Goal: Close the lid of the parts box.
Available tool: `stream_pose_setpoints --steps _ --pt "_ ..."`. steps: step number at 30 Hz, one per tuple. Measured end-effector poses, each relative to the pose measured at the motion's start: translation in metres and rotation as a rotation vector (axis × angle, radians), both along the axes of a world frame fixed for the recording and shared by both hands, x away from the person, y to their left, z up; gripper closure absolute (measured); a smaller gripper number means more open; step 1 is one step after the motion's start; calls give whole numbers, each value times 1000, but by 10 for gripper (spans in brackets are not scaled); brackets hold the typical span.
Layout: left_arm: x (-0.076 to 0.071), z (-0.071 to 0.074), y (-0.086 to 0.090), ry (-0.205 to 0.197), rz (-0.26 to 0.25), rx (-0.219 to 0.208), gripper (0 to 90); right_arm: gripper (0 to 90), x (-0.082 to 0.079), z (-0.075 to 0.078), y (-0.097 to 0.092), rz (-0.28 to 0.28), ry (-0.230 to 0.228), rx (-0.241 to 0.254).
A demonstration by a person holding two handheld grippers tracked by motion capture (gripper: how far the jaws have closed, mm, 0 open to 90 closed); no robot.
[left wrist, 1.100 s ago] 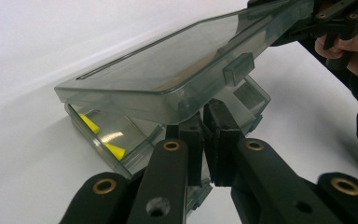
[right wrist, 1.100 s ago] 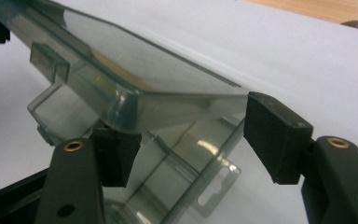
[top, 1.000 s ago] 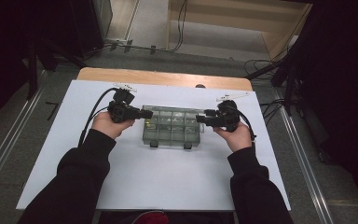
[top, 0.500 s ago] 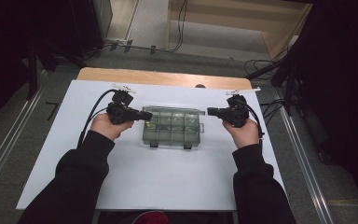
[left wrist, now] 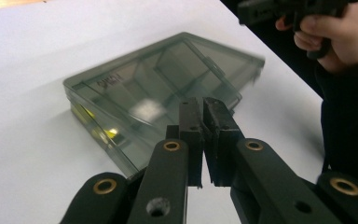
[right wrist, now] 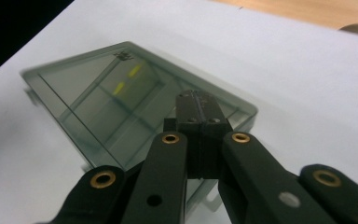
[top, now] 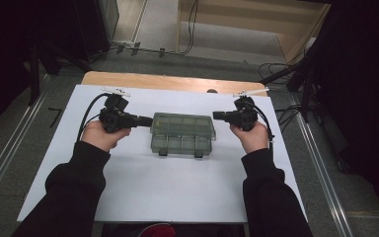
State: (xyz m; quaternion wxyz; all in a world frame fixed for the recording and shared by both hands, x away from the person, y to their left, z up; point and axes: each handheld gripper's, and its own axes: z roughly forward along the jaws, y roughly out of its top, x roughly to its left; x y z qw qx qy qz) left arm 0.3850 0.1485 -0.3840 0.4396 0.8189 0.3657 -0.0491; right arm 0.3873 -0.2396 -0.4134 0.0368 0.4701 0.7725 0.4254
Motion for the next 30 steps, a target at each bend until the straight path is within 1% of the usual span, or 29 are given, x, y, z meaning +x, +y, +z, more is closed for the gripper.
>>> stream_pose_setpoints --steps 2,3,4,5,7,8,10,11,13,14,15,16,17,19,20,26,27,28,30 --pt "3 -9 -2 16 -4 16 863 873 -2 -1 1 13 8 17" --pt "4 -13 -3 20 -4 38 863 873 -2 -2 1 19 9 18" --pt "6 -17 -5 22 -2 44 863 873 -3 -3 2 20 7 20" --pt "7 -21 -7 23 -4 44 863 873 -5 -4 3 24 15 21" --pt "8 -27 -9 16 -16 58 862 873 -9 -7 4 35 16 12" --pt "8 -29 -11 16 -20 61 862 873 -11 -9 6 38 16 5" --pt "8 -33 -13 8 -30 64 862 873 -16 -13 8 42 30 -8" --pt "9 -35 -13 8 -35 72 862 873 -18 -14 9 51 27 -15" --pt "10 -39 -12 10 -38 53 862 873 -22 -17 11 55 30 -28" --pt "10 -41 -11 15 -38 48 862 873 -24 -19 12 53 39 -33" --pt "11 -43 -11 17 -38 48 862 873 -25 -21 13 54 29 -41" --pt "10 -45 -12 17 -36 56 862 873 -27 -22 13 49 38 -50" --pt "10 -47 -12 13 -38 64 862 873 -28 -24 13 45 43 -45" --pt "10 -50 -12 18 -40 65 861 873 -30 -27 13 43 55 -38" --pt "9 -51 -13 19 -39 62 861 873 -30 -29 13 45 56 -42" --pt "9 -62 -16 30 -52 85 861 873 -33 -37 17 51 64 -68" --pt "9 -64 -17 33 -54 86 861 873 -34 -38 18 51 73 -69" --pt "9 -65 -17 32 -51 91 861 873 -34 -40 18 52 70 -71" --pt "9 -67 -17 36 -57 100 860 873 -33 -42 19 54 82 -71"
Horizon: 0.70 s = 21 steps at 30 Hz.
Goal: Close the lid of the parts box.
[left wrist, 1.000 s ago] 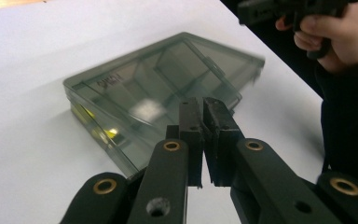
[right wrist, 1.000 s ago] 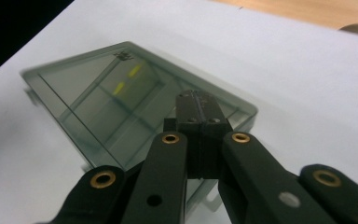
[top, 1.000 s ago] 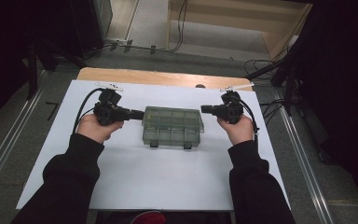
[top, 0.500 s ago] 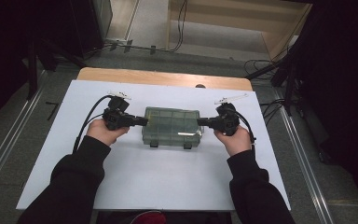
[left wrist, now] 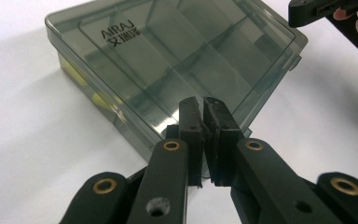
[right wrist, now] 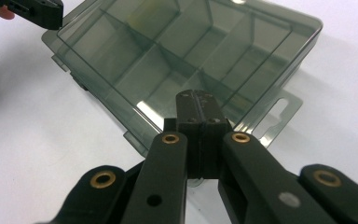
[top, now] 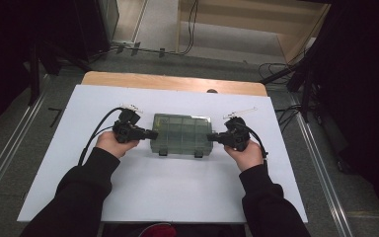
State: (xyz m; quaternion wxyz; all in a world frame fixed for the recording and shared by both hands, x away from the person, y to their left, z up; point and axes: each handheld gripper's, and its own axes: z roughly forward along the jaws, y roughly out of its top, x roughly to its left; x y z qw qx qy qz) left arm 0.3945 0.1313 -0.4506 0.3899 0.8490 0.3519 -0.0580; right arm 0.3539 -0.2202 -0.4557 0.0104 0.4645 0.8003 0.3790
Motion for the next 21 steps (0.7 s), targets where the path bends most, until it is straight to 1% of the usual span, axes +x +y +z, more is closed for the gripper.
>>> stream_pose_setpoints --steps 3,6,9,11,12,13,14,15,17,19,21 --pt "0 -2 0 0 1 0 860 873 1 -4 2 3 2 -11" --pt "0 -4 0 0 -3 2 860 873 1 -7 4 5 17 -13" --pt "0 -4 0 -7 -7 -5 860 873 1 -8 4 7 10 -6" --pt "0 -6 0 -3 -16 -13 861 873 1 -10 5 19 3 0" --pt "0 -7 -1 -6 -19 14 861 873 2 -11 6 17 5 -10" --pt "-1 -9 -2 -12 -25 16 865 873 2 -14 7 20 9 -17" --pt "-1 -10 -2 0 -29 5 872 873 1 -15 8 16 -6 -16" --pt "-1 -11 -2 9 -32 -3 872 873 0 -15 7 16 -9 -15" --pt "-2 -11 -3 7 -39 -2 870 872 0 -15 7 17 -13 -12" --pt "-2 -12 -5 15 -52 -12 857 867 -1 -16 7 11 -10 -5" --pt "-4 -11 -7 9 -56 -5 829 828 -1 -15 7 13 -3 7"
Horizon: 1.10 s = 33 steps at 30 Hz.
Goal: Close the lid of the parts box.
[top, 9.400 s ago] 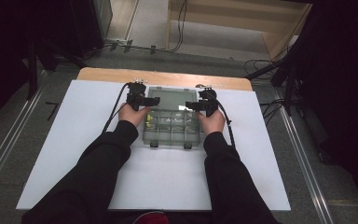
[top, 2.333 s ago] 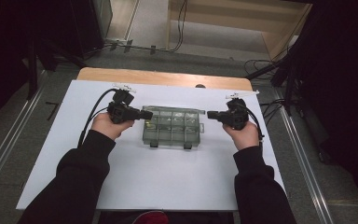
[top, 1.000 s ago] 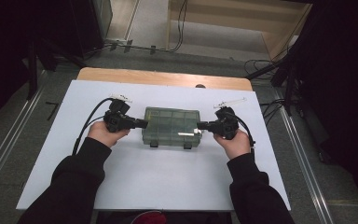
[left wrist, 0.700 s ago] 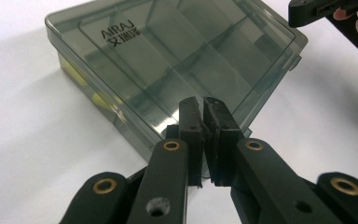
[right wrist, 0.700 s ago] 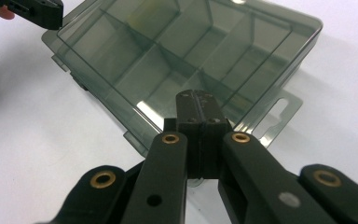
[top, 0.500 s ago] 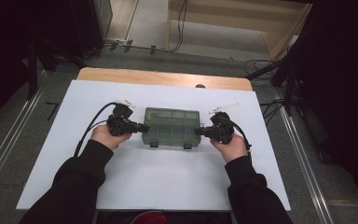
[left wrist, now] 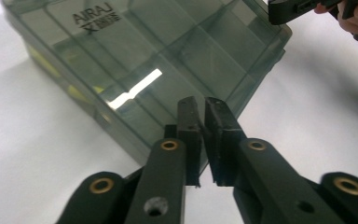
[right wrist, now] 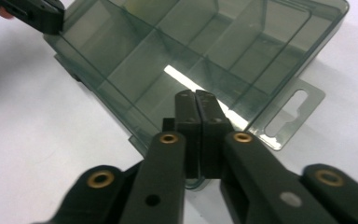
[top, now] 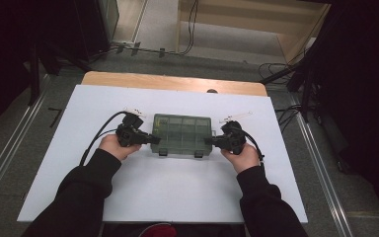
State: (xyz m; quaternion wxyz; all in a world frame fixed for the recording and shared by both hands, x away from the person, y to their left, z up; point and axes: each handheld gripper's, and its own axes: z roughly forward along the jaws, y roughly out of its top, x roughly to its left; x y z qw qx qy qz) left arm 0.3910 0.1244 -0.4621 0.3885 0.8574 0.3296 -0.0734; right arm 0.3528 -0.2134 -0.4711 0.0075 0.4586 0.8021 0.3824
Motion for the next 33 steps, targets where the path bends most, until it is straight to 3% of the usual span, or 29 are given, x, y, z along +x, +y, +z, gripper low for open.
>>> stream_pose_setpoints --steps 7,16,21,28,33 --pt "-7 7 1 0 -24 -4 646 692 -7 4 -1 17 -2 11" --pt "-19 13 8 -19 -20 -22 564 498 -25 9 0 23 -56 37" --pt "-25 16 10 -39 -10 -34 437 428 -34 10 4 47 -64 37" --pt "-37 15 18 -66 -6 -27 374 366 -43 9 7 83 -73 42" --pt "-44 15 25 -64 5 -32 341 283 -50 8 8 103 -94 89"
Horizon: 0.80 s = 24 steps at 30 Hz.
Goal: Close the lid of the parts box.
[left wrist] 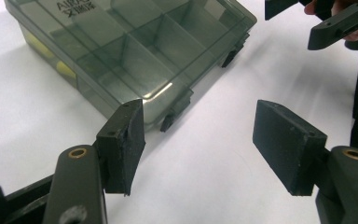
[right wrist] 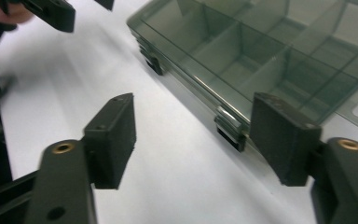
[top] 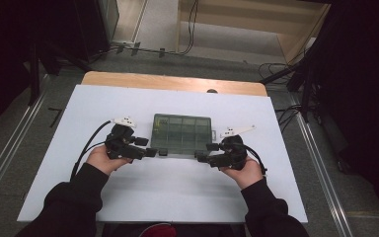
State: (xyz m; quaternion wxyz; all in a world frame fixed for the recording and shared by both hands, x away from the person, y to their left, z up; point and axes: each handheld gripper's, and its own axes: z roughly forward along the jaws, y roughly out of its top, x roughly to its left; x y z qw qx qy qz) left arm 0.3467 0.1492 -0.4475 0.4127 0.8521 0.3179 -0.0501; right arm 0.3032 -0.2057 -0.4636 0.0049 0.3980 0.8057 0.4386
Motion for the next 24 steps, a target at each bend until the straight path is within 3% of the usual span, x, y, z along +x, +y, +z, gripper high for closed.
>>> stream_pose_setpoints --steps 9,13,18,24 --pt "-11 -3 11 8 10 -28 308 261 -10 -1 0 12 -23 7" --pt "-17 -6 14 -16 22 12 253 260 -15 -4 -1 17 -23 -11" --pt "-25 -9 22 -13 28 5 253 260 -22 -7 -4 20 -27 -21" --pt "-33 -15 31 -37 42 13 253 251 -30 -10 -7 19 -32 -30"
